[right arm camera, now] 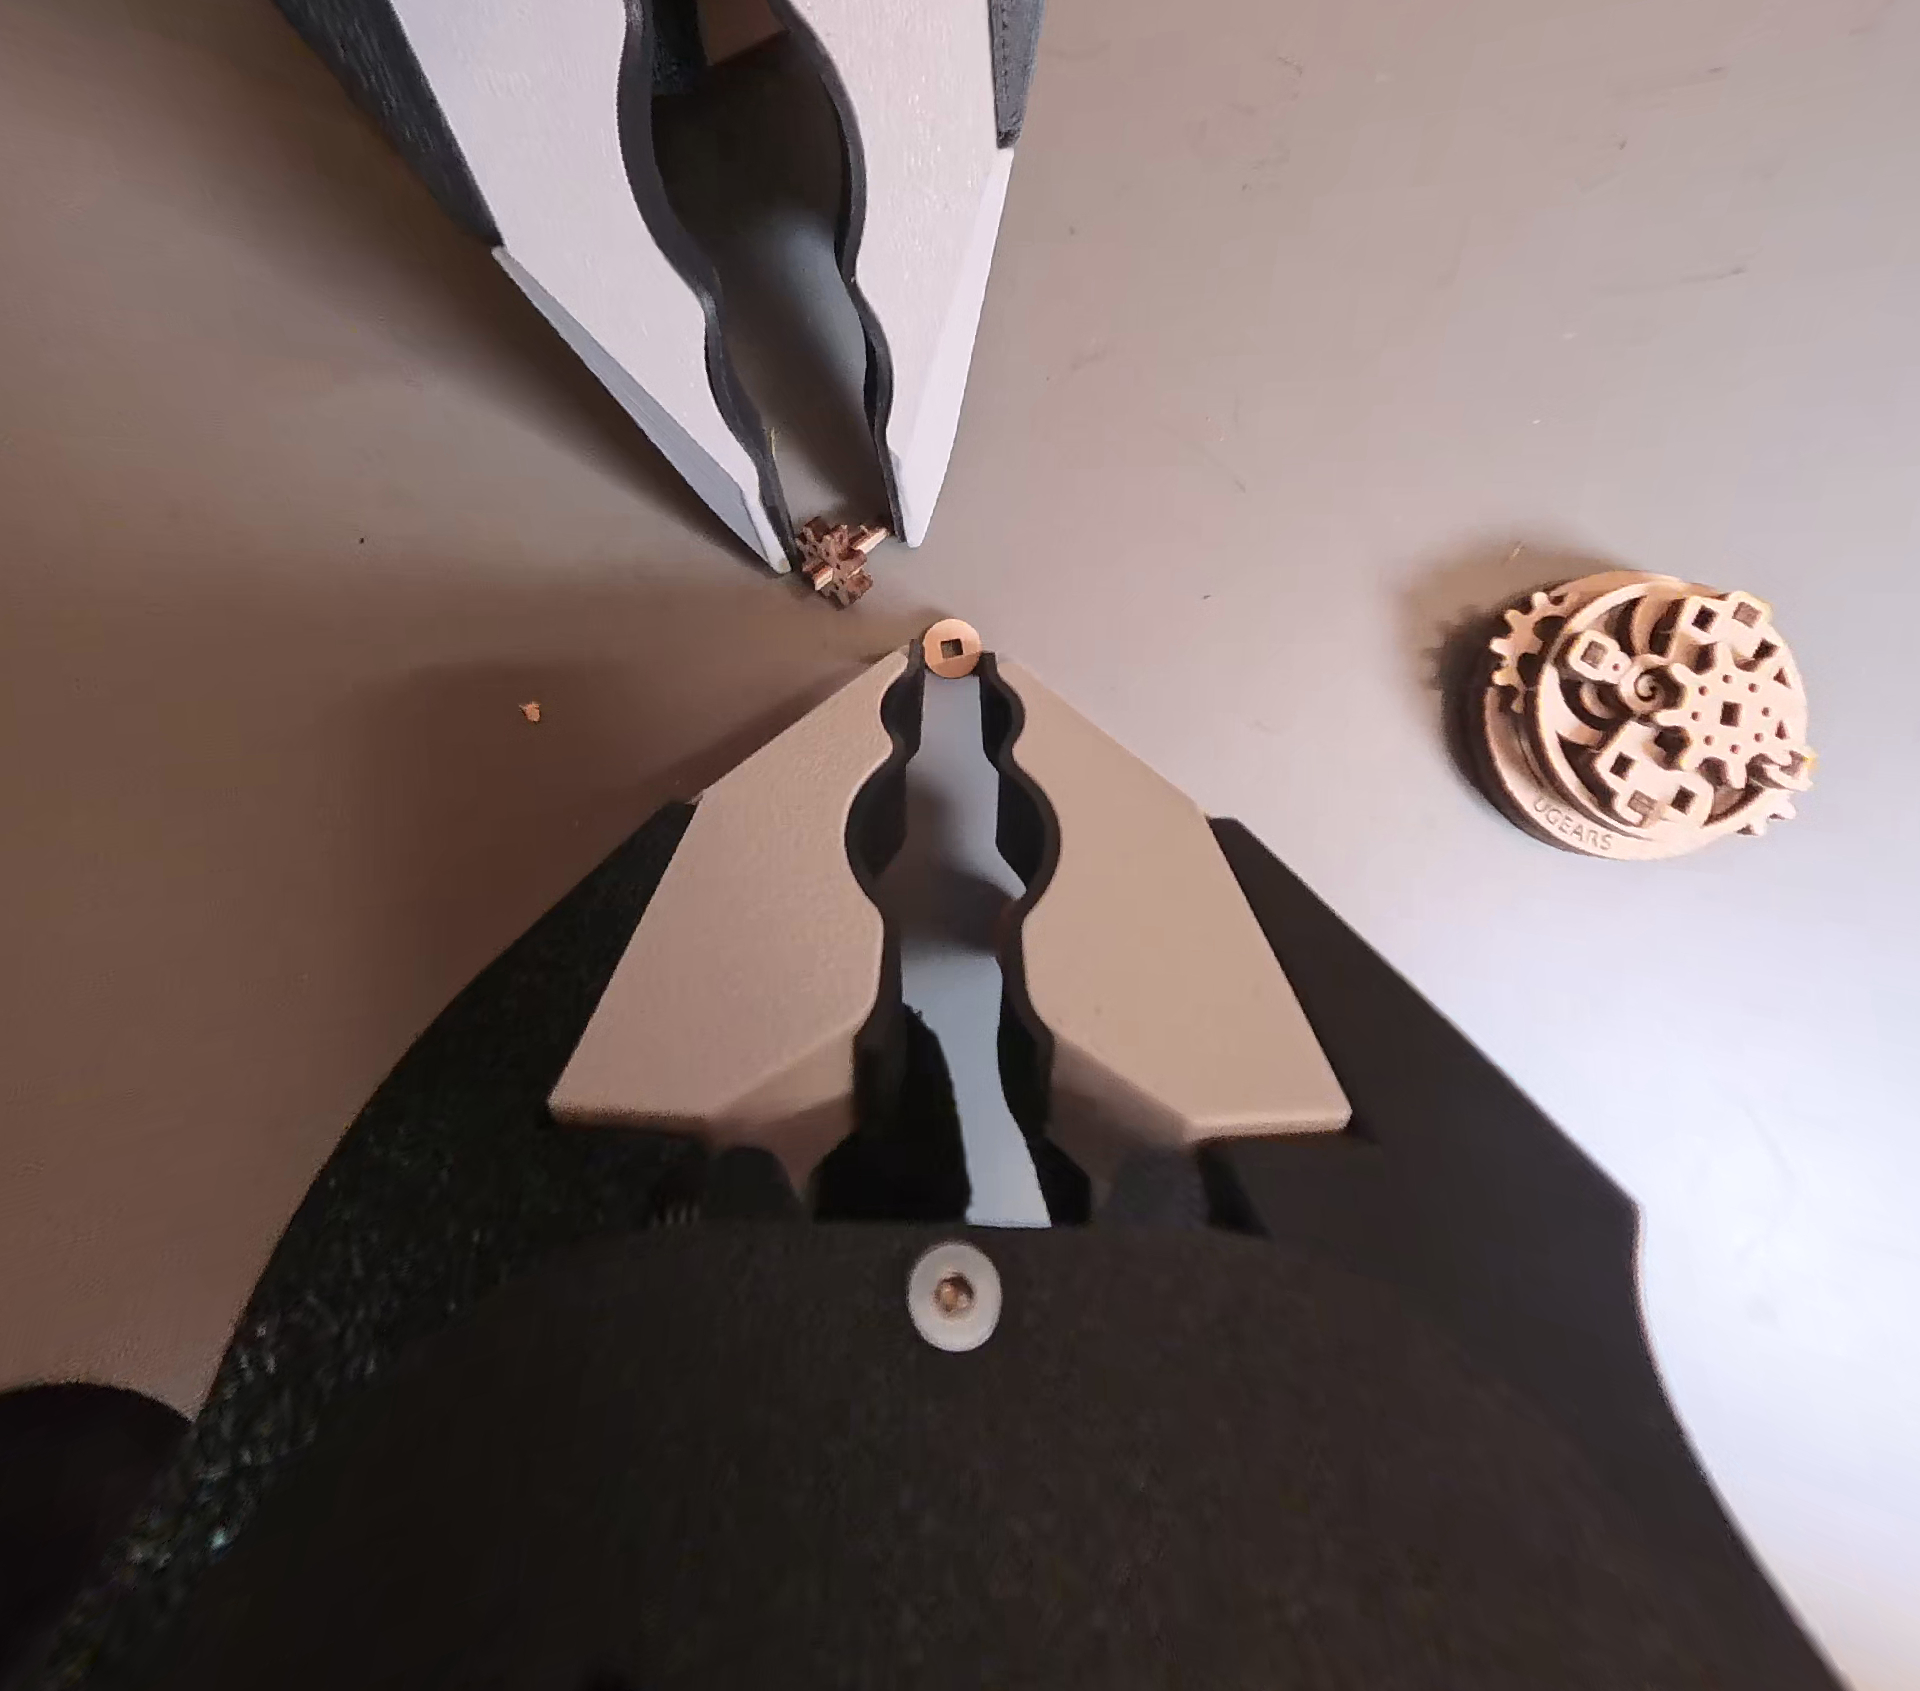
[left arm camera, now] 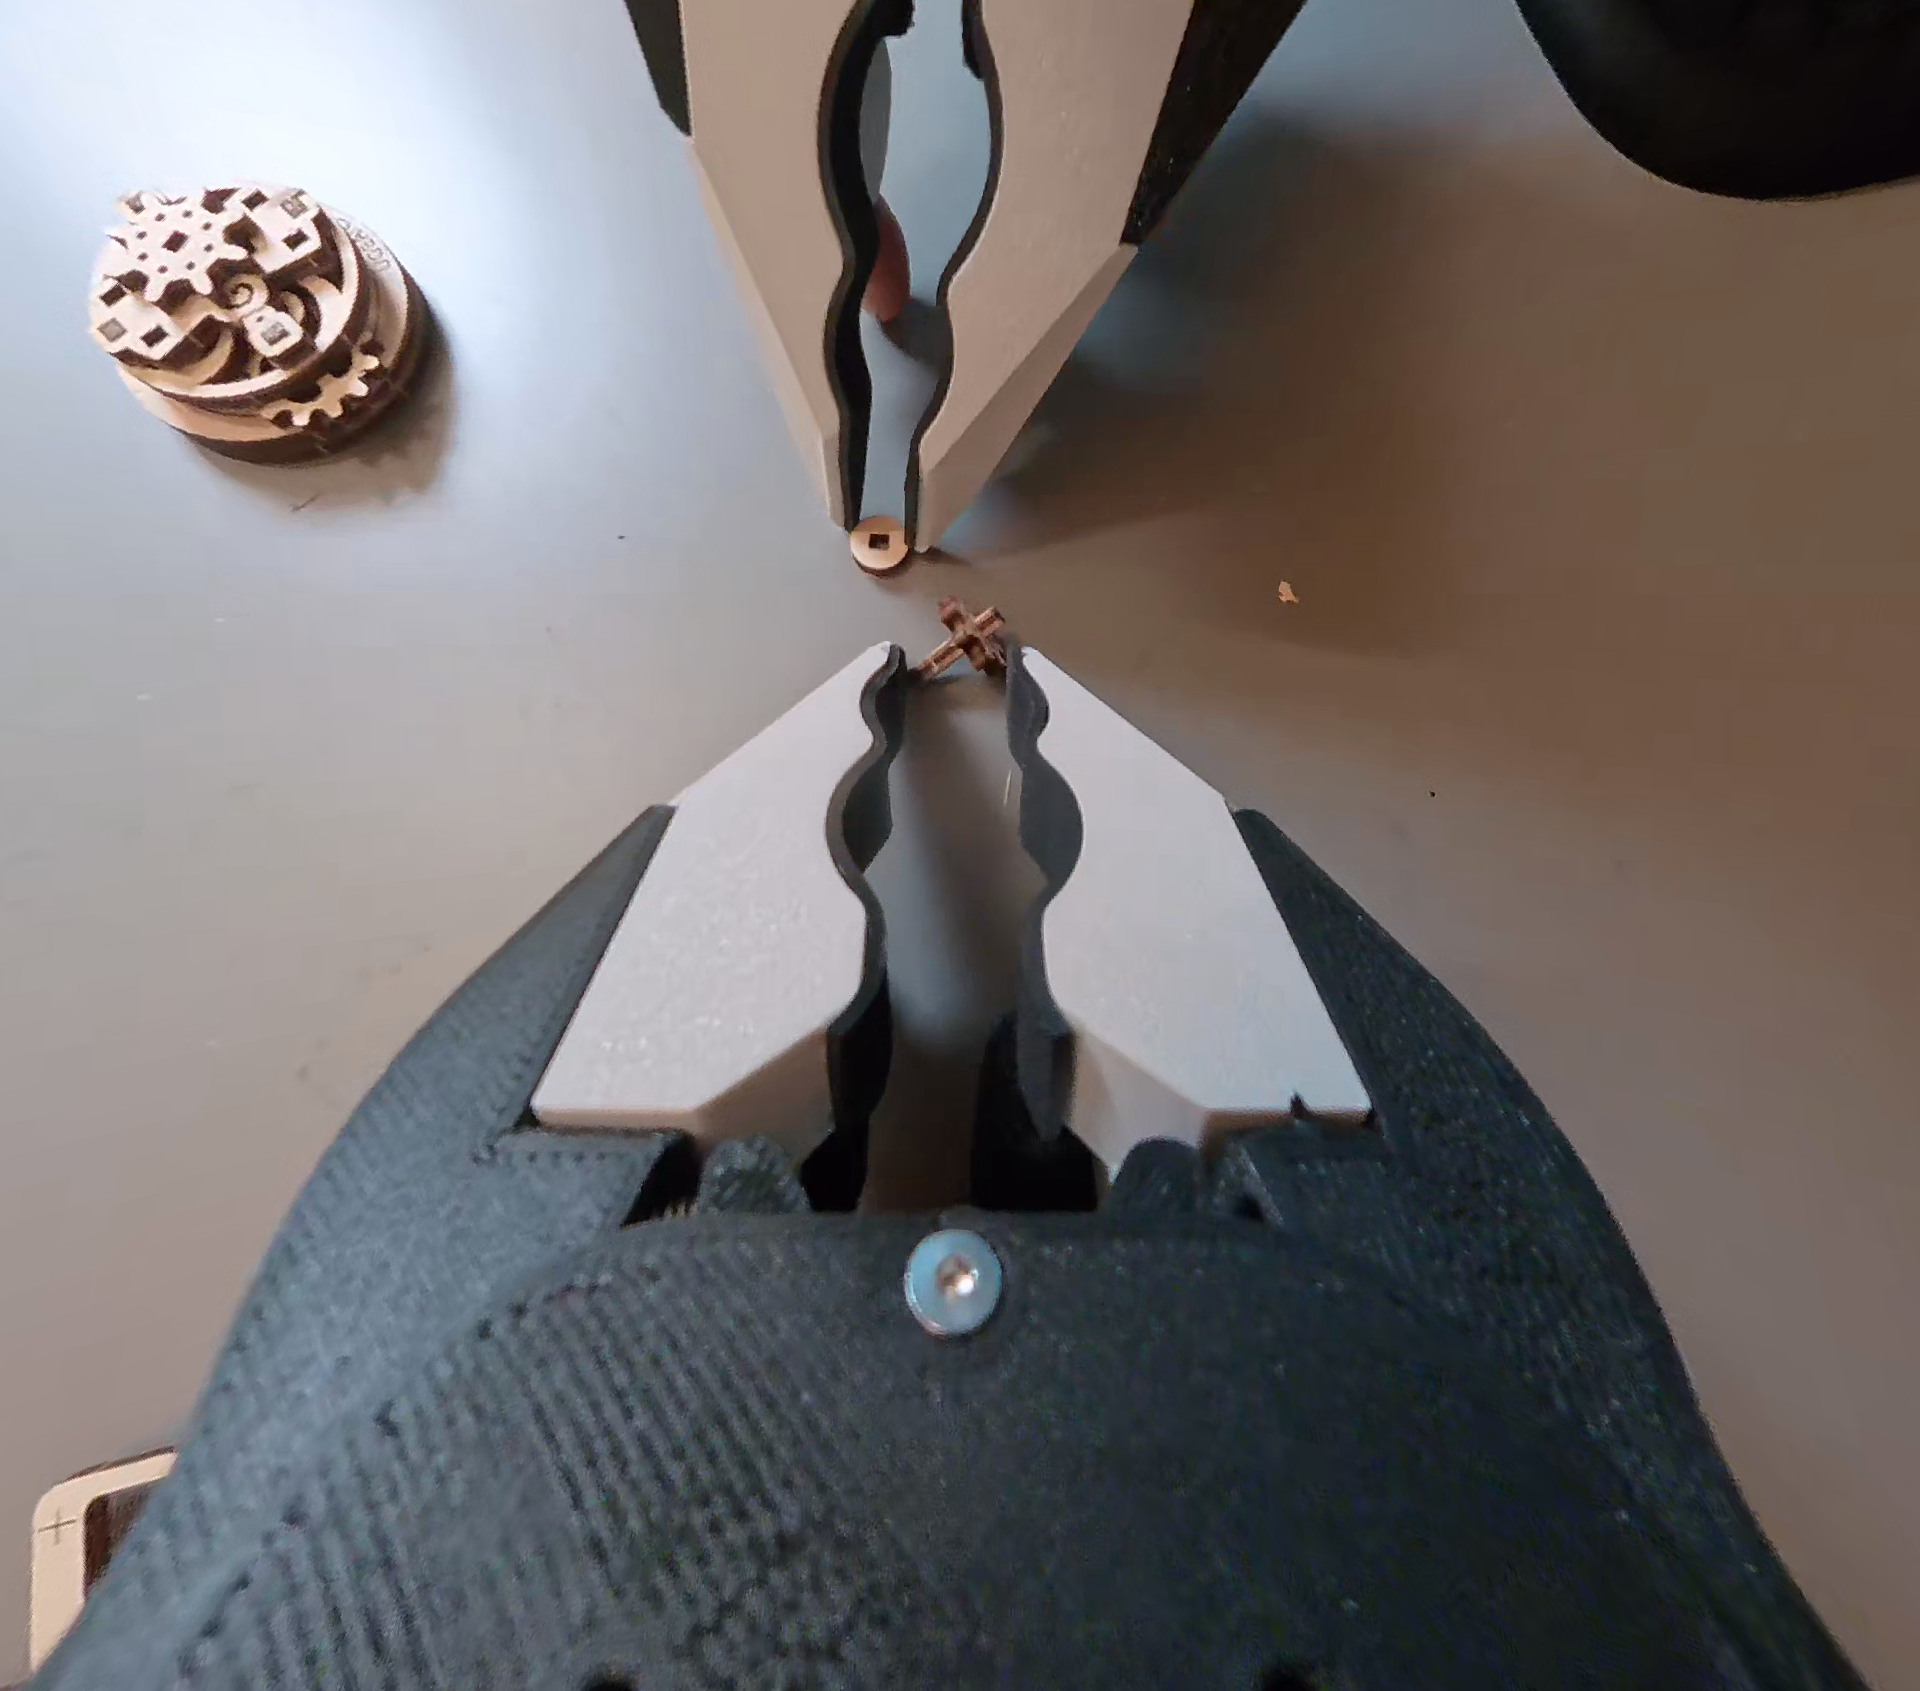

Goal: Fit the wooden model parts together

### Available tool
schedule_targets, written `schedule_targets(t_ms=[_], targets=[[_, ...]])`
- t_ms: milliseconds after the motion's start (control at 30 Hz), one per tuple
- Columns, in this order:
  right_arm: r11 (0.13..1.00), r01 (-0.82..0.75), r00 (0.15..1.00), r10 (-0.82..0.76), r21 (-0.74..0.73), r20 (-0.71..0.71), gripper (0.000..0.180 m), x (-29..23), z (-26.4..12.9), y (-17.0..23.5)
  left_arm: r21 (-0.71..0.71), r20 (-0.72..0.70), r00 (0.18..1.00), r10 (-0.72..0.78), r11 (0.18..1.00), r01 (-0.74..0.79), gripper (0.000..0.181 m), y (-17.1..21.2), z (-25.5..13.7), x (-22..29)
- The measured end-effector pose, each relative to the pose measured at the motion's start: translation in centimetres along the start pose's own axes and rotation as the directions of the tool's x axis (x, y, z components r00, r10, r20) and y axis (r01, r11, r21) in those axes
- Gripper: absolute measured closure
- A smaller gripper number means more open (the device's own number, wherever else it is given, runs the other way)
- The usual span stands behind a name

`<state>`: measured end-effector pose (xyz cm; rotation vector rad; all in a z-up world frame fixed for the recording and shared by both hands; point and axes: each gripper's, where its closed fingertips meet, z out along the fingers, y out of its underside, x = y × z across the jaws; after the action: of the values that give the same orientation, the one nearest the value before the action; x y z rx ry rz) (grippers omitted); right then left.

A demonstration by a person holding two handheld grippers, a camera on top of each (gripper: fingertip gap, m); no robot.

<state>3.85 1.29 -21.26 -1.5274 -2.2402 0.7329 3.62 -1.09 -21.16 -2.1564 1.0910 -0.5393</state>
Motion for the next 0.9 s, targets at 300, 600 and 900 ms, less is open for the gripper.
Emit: schedule_targets(t_ms=[300,600,900], targets=[[0.973,-0.101,0.995,0.098,0.206,0.026,0.172,-1.9,-1.9,-0.5,0.002,-0.081,0.994,0.073,0.997,-0.073,0.152,0.3,-0.9,0.9],[0.896,-0.206,0.978,0.191,0.393,0.078,0.172,-3.8,-4.3,-1.8,-0.014,-0.150,0.963,0.225,0.973,-0.230,0.167,0.0,-0.5,-0.2],[0.850,-0.249,0.967,0.241,0.464,0.076,0.172,-2.9,-4.8,-1.3,-0.006,-0.139,0.968,0.208,0.977,-0.211,0.170,-1.1,1.2,0.8]])
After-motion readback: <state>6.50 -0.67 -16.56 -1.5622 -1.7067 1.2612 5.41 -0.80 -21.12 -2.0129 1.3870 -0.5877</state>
